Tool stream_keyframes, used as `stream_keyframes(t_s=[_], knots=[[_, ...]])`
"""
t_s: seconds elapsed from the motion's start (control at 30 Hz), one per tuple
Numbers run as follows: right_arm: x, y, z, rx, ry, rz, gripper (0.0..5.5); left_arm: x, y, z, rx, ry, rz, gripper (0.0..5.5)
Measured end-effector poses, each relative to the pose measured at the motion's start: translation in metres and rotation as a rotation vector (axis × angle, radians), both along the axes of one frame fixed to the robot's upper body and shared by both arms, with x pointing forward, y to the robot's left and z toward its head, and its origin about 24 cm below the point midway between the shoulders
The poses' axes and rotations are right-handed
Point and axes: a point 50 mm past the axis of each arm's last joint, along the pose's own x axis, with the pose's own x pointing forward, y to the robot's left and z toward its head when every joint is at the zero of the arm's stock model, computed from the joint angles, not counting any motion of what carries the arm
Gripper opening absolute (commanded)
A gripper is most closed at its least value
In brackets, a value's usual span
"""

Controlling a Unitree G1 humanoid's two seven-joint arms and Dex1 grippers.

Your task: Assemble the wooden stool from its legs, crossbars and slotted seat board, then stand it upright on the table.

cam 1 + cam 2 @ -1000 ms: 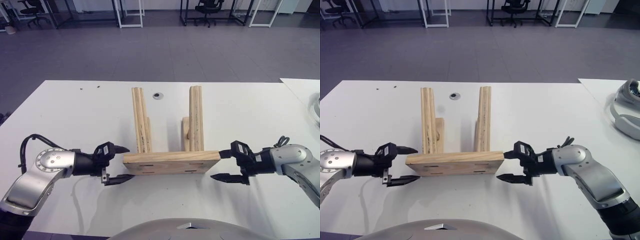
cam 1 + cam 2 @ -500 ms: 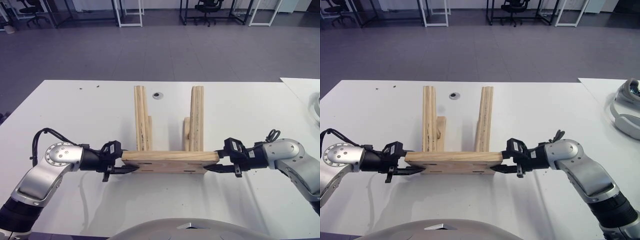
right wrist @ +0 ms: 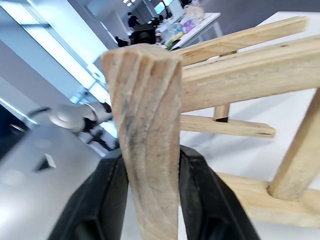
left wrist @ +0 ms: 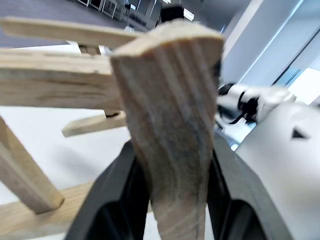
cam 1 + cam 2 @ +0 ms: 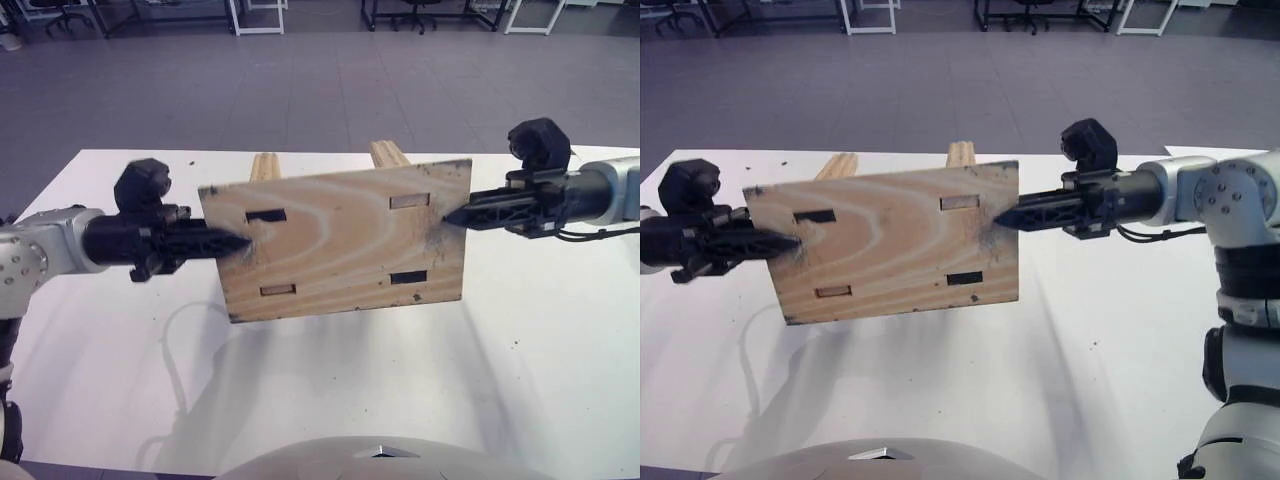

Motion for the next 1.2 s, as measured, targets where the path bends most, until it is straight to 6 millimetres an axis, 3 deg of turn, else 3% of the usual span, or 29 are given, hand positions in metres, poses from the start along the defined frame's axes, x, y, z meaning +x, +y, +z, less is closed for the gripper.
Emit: stream_keyframes(t_s=[0.07, 0.13, 0.2, 0.3, 0.4, 0.5, 0.73, 0.8, 0.9, 1.03, 1.1, 1.2], knots=[[0.0, 0.001, 0.016, -0.023, 0.123, 0.025, 1.35, 0.009, 0.002, 0.015, -0.056, 0.161, -0.006, 1.31], [0.0, 0.004, 0.018, -0.04, 0.24, 0.048, 1.35, 0.011, 0.005, 0.018, -0.053, 0.305, -0.028, 1.31], [0.001, 0.008, 0.003, -0.043, 0.414, 0.069, 1.35, 0.014, 0.009, 0.01, -0.032, 0.491, -0.05, 1.31], [0.002, 0.01, -0.01, -0.024, 0.532, 0.059, 1.35, 0.016, 0.012, 0.002, -0.032, 0.609, -0.055, 1.31], [0.007, 0.001, -0.04, 0.114, 0.663, -0.034, 2.15, 0.022, 0.005, -0.014, -0.043, 0.632, -0.003, 2.02], [0.006, -0.012, -0.068, 0.122, 0.686, -0.181, 2.82, 0.035, -0.003, -0.031, -0.018, 0.612, 0.137, 2.61], [0.003, -0.043, -0.083, 0.151, 0.568, -0.497, 4.14, 0.04, 0.015, -0.035, -0.066, 0.551, 0.394, 3.81], [0.004, -0.059, -0.089, 0.182, 0.497, -0.672, 4.53, 0.035, 0.039, -0.035, -0.117, 0.558, 0.494, 4.16], [0.011, -0.079, -0.109, 0.098, 0.287, -0.988, 4.56, 0.022, 0.076, -0.038, -0.111, 0.461, 0.713, 4.48], [0.029, -0.09, -0.133, -0.111, -0.078, -1.301, 4.56, 0.024, 0.093, -0.08, 0.206, 0.135, 1.087, 4.48], [0.037, -0.095, -0.151, -0.238, -0.249, -1.469, 4.56, 0.025, 0.088, -0.11, 0.346, -0.074, 1.268, 4.48], [0.041, -0.095, -0.184, -0.446, -0.365, -1.547, 4.56, 0.019, 0.074, -0.148, 0.562, -0.237, 1.375, 4.48]])
